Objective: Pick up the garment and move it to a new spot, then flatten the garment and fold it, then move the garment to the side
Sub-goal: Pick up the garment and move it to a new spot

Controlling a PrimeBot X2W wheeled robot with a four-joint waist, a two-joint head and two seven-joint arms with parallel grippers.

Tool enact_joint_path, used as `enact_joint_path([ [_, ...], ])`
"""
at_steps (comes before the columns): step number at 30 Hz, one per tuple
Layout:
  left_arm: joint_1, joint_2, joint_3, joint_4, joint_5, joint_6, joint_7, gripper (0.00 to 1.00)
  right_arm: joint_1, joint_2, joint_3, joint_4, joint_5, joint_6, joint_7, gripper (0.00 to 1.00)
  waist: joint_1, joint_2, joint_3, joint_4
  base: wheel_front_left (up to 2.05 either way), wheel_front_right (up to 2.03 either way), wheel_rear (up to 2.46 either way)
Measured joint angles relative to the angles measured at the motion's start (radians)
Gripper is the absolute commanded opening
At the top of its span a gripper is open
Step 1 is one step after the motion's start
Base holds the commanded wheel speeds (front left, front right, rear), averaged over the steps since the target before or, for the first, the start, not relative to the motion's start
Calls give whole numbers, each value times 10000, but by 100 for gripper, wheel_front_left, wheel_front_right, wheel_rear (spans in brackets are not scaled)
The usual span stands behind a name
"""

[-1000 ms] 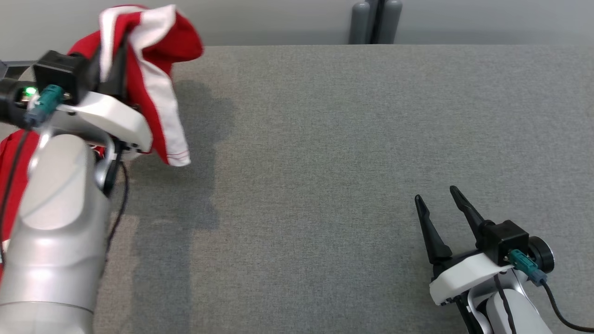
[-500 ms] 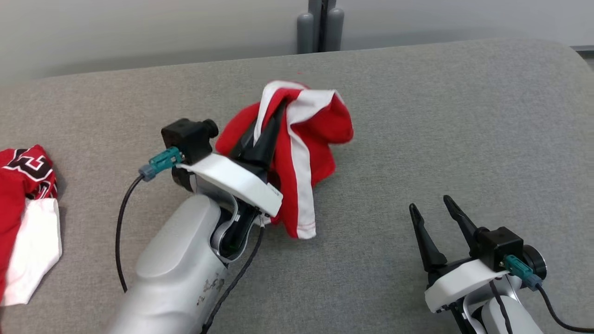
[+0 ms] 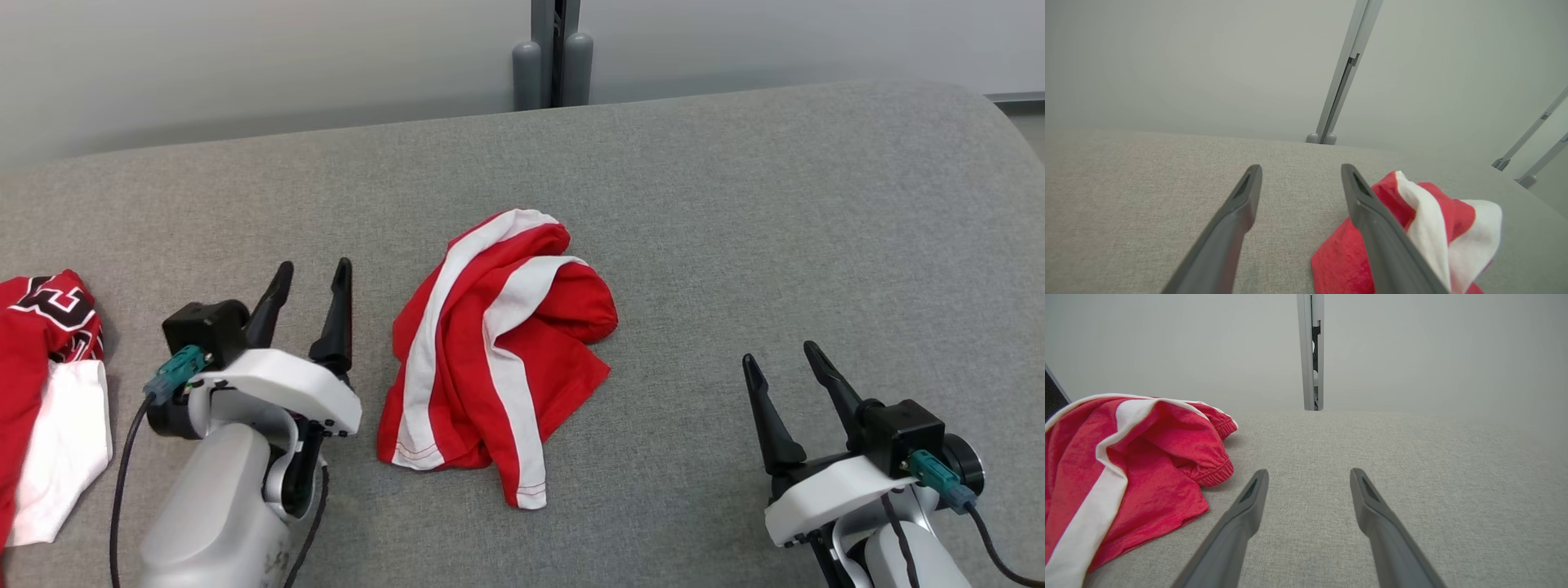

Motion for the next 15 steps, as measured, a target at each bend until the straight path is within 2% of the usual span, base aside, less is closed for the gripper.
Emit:
enact_joint_path([
  [8, 1519, -23, 2057, -1034, 1394, 36, -2, 100, 96, 4, -50, -215, -90, 0, 0, 100, 0, 0, -344, 199, 0, 0, 0],
  [15, 2944, -278, 3170, -1778, 2600, -284, -2, 100, 343, 4, -54, -238, -109, 0, 0, 100, 0, 0, -802, 306, 0, 0, 0],
])
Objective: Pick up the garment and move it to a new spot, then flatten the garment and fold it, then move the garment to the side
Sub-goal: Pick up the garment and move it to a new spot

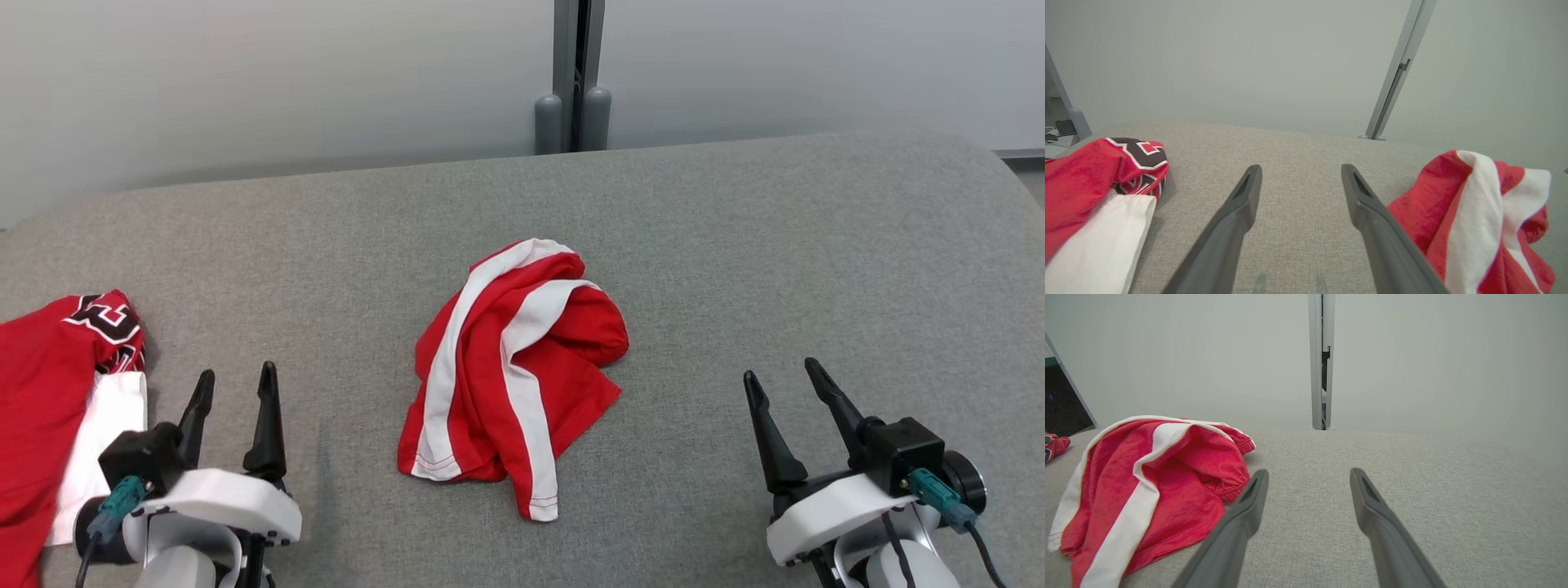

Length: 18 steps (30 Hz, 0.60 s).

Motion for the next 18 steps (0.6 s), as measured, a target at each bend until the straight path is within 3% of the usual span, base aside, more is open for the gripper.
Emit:
enact_joint_path([
  [6, 1153, -213, 437, -1001, 918, -311, 0, 100, 310, 0, 69, 56, 4, 0, 0, 100, 0, 0, -480, 41, 0, 0, 0],
  [18, 2664, -462, 560, -1651, 1097, -510, 0, 100, 797, -8, -142, 56, 6, -2, 0, 100, 0, 0, -958, 216, 0, 0, 0],
])
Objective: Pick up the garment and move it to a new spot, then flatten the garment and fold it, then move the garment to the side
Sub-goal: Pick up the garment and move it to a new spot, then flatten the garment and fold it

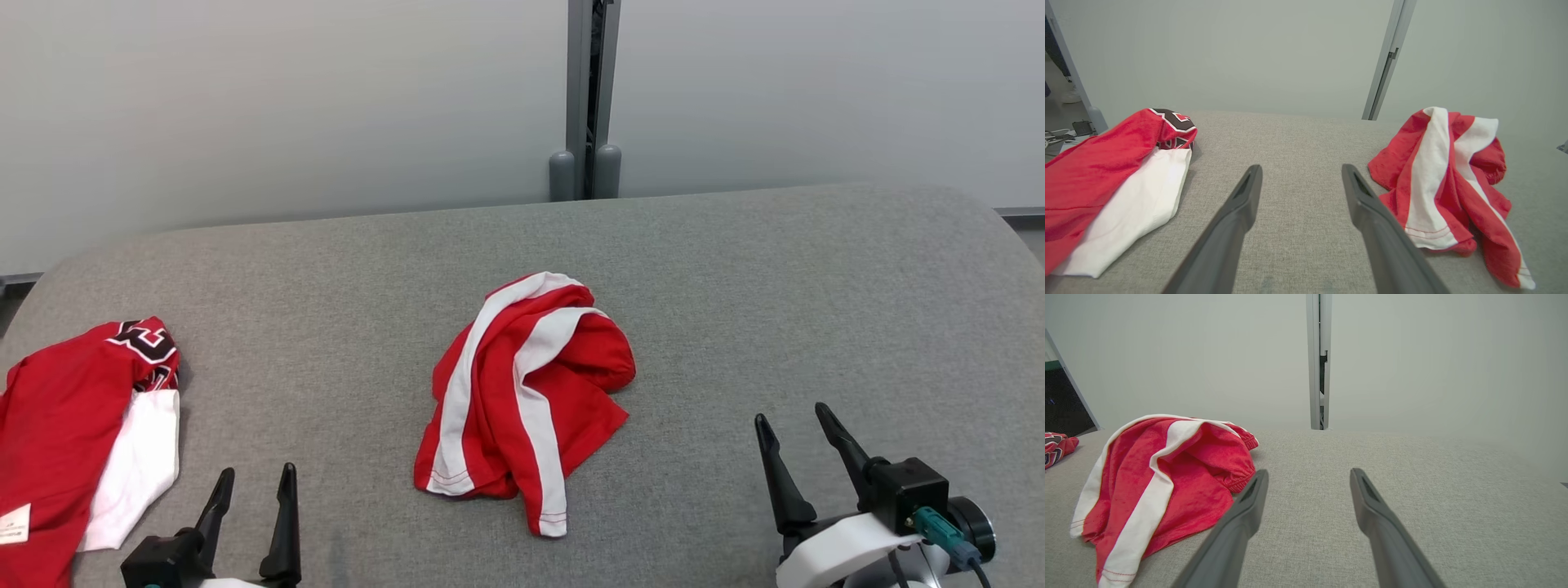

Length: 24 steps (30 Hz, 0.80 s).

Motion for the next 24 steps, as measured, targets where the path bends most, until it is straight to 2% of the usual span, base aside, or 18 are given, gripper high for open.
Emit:
enact_joint_path([
  [11, -129, 2, -786, -81, -311, 59, 0, 100, -62, 6, 313, 270, -21, 0, 0, 100, 1, 0, 243, 451, 0, 0, 0],
  [17, -509, 0, -1335, -257, -460, 100, 0, 100, -1346, -412, 688, 1122, -307, 2, -4, 100, 1, 0, 695, 1038, 0, 0, 0],
  [24, -964, 2, -2019, -550, -502, 71, 0, 100, -2746, -721, 740, 2550, -259, 2, -27, 100, 1, 0, 1473, 2070, 0, 0, 0],
])
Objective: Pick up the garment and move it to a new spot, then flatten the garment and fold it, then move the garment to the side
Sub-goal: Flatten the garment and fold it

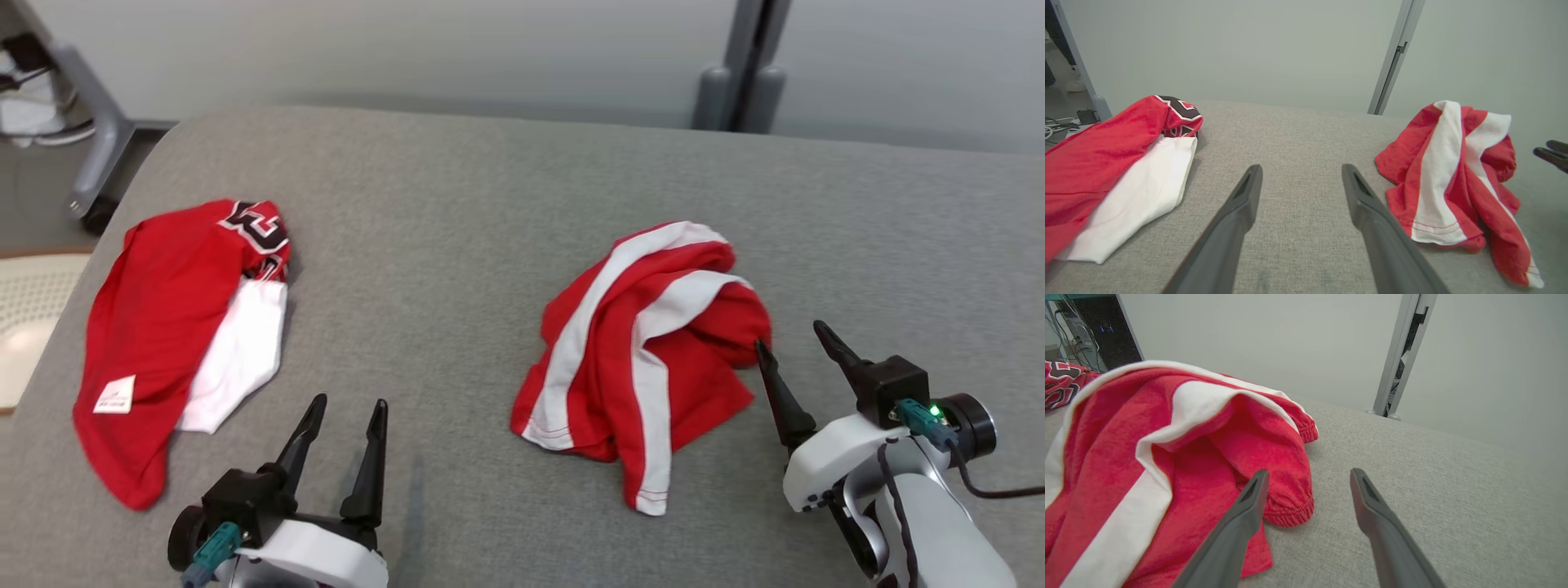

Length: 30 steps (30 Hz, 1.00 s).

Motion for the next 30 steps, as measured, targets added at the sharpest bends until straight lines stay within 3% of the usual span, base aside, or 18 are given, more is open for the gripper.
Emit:
enact_joint_path([
  [8, -287, 0, -403, -27, -84, 33, 0, 100, -901, -286, 165, 1143, -50, 0, 0, 100, 0, 0, 656, 804, 0, 0, 0],
  [9, -287, 0, -416, -23, -84, 63, 0, 100, -970, -284, 180, 1262, -104, 0, -2, 85, 0, 0, 713, 865, 0, 0, 0],
  [10, -287, 2, -416, -23, -86, 77, 0, 100, -1004, -280, 178, 1386, -113, 0, 0, 36, 0, 0, 754, 915, 0, 0, 0],
  [11, -287, 4, -422, -21, -86, 81, 0, 100, -1031, -284, 180, 1478, -111, 0, 0, 0, 0, 0, 781, 955, 0, 0, 0],
  [17, -263, -2, -416, 38, -176, 107, 0, 100, -1203, -531, 54, 531, -295, 0, -2, 0, 0, 0, 646, 950, 0, 0, 0],
  [22, -243, -4, -504, 96, -259, 150, 0, 100, -2019, -564, 928, -853, -451, 0, 0, 0, 0, 0, 434, 786, 0, 0, 0],
  [27, -170, 2, -662, 209, -362, 190, 0, 100, -3792, -69, 2263, -1152, -343, 0, 0, 0, 0, 0, 160, 706, 0, 0, 0],
  [30, -120, 0, -800, 286, -387, 194, 0, 100, -5079, 370, 2531, -953, -88, 0, 0, 0, 0, 0, 85, 684, 0, 0, 0],
])
